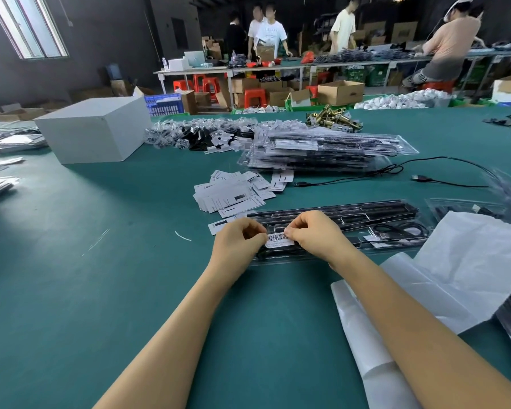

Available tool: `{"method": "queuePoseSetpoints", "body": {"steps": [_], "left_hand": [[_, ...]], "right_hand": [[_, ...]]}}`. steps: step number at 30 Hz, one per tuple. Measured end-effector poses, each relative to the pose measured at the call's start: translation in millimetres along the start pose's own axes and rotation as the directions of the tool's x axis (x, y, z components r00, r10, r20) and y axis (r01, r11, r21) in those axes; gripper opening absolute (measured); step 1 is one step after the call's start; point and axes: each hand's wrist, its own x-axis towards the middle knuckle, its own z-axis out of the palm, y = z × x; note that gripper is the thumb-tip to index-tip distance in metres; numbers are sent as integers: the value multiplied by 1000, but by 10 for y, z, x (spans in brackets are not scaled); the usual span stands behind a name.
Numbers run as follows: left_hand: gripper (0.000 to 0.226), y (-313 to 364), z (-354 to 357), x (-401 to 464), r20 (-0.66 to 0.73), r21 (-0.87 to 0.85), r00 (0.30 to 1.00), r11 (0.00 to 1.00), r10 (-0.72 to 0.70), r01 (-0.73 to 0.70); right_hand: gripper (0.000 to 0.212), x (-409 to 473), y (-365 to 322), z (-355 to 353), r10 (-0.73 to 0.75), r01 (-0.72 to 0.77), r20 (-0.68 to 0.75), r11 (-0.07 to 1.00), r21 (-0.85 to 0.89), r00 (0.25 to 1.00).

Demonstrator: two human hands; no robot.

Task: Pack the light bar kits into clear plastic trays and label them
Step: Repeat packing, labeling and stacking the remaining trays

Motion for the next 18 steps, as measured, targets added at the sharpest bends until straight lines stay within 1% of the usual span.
{"method": "queuePoseSetpoints", "body": {"steps": [4, 14, 18], "left_hand": [[18, 27, 10, -37, -31, 115, 996, 990, 80, -76], [10, 66, 0, -77, -22, 224, 987, 963, 162, -153], [11, 40, 11, -75, -26, 320, 969, 920, 247, -226]], "right_hand": [[13, 3, 7, 17, -14, 14, -8, 998, -55, 1000], [11, 1, 0, 42, -97, 95, -3, 980, -178, 995], [13, -18, 1, 41, -122, 120, -2, 972, -202, 992]]}}
